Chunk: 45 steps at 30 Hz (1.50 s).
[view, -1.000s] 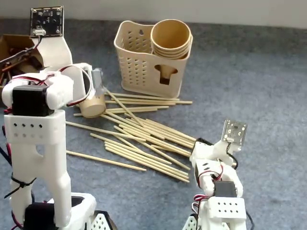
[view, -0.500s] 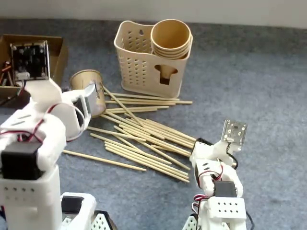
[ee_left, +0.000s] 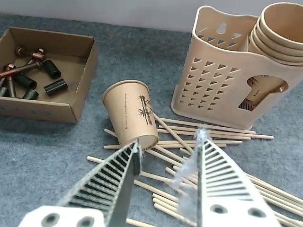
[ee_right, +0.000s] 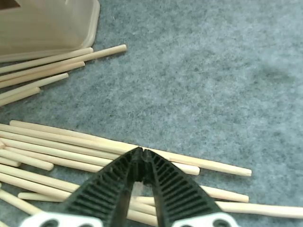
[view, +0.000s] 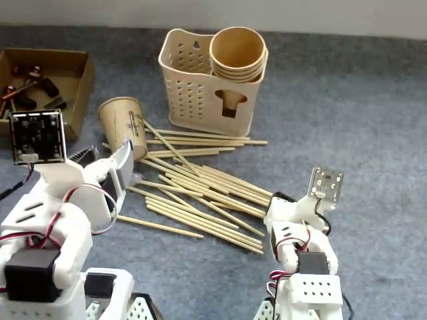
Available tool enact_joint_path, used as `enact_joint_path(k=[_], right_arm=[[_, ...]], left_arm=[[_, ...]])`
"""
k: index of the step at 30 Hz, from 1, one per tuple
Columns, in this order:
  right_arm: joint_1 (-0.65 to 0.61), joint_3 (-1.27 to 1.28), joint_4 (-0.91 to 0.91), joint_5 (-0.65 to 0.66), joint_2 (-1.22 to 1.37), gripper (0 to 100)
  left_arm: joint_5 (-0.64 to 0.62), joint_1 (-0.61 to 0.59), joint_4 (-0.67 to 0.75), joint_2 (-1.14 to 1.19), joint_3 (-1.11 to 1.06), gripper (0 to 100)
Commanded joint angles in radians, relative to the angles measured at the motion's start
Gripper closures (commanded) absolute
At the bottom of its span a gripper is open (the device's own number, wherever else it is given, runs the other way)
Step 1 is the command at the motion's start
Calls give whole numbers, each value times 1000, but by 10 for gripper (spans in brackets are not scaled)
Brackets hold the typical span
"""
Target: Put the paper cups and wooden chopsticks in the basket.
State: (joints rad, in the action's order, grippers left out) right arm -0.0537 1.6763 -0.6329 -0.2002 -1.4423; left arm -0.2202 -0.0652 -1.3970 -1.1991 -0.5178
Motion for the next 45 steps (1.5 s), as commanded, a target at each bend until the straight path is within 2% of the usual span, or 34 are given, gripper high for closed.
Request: enact_joint_path(k=[1,12,19,26,45], right_arm=[[7,111,22,-5,-2,993],[7,111,22,-5,-2,993],[7,111,22,-5,-2,993],[7,111,22,-5,-2,993],[7,111,22,-5,-2,993]], left_arm=[[49,-5,21,-41,-33,800],[81,-7,15,-136,-174,800],[184,-35,17,-156,-257,800],[186,-122,31,-156,-337,800],[187,-122,49,-156,-437,800]])
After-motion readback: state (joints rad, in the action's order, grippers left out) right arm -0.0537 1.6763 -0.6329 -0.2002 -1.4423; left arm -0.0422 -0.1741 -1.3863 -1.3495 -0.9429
